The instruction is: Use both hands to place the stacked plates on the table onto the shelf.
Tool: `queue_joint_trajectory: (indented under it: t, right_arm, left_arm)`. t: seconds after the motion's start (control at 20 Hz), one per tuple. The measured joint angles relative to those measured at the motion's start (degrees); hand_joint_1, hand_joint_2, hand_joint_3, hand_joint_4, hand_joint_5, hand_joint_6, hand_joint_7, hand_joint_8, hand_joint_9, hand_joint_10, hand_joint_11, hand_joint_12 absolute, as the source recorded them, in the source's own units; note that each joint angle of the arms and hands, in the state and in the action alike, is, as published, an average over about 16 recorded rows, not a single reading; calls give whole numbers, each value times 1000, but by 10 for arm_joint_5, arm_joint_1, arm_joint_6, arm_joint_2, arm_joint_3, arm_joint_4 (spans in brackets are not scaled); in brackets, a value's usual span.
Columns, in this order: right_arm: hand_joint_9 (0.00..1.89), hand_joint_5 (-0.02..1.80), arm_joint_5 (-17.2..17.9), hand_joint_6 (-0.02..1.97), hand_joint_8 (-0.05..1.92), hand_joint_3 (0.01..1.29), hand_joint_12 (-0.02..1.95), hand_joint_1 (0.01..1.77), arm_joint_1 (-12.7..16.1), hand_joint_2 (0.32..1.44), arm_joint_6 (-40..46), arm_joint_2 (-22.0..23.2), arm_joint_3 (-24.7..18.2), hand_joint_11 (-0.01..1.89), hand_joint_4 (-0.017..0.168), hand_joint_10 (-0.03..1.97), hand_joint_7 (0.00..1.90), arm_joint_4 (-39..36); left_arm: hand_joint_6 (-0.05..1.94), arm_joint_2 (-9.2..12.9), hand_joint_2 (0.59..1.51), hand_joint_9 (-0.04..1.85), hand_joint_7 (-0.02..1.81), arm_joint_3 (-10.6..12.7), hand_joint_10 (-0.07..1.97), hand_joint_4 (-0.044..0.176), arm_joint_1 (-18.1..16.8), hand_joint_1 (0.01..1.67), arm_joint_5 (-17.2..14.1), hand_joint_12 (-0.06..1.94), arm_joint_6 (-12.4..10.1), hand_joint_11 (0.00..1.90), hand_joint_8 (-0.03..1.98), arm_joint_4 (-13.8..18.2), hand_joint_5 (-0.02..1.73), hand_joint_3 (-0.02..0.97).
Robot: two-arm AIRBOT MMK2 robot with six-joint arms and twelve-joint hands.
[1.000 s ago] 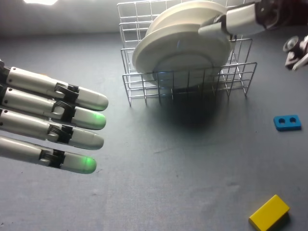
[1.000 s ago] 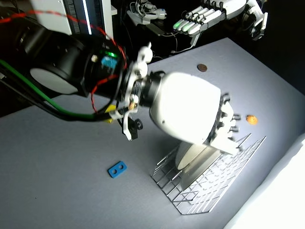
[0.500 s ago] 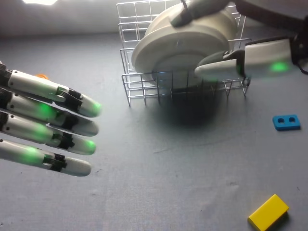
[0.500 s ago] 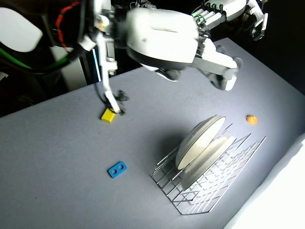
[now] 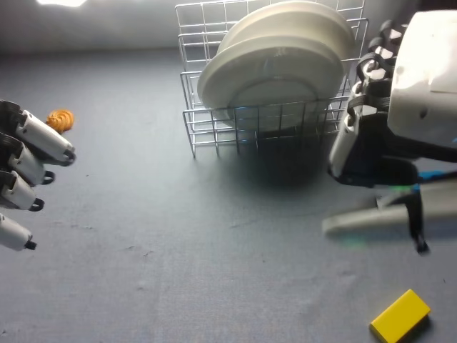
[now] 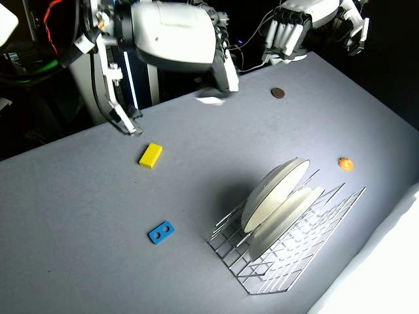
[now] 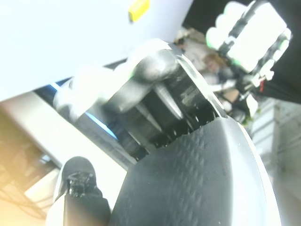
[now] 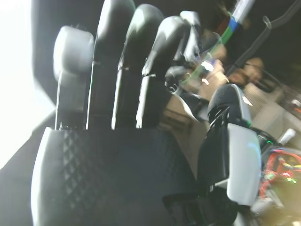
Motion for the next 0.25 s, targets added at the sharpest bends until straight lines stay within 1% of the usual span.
queue_joint_trajectory:
  t: [0.15, 0.25]
  right_arm:
    - [1343, 1230, 14, 1473, 1496, 11, 1843, 331, -6, 1211, 35, 8, -4, 1412, 93, 1530, 1324, -36]
    - [1440, 1308, 23, 1730, 1741, 11, 1910, 339, -11, 1233, 47, 12, -4, 1579, 112, 1772, 1400, -52]
  left_arm:
    - [1255, 0, 1204, 1290, 1350, 2, 1655, 140, 0, 357, 0, 1862, 0, 1101, 1455, 0, 1192, -2]
    - [1447, 0, 1204, 1426, 1455, 3, 1669, 164, 0, 421, 0, 1860, 0, 1229, 1573, 0, 1279, -3]
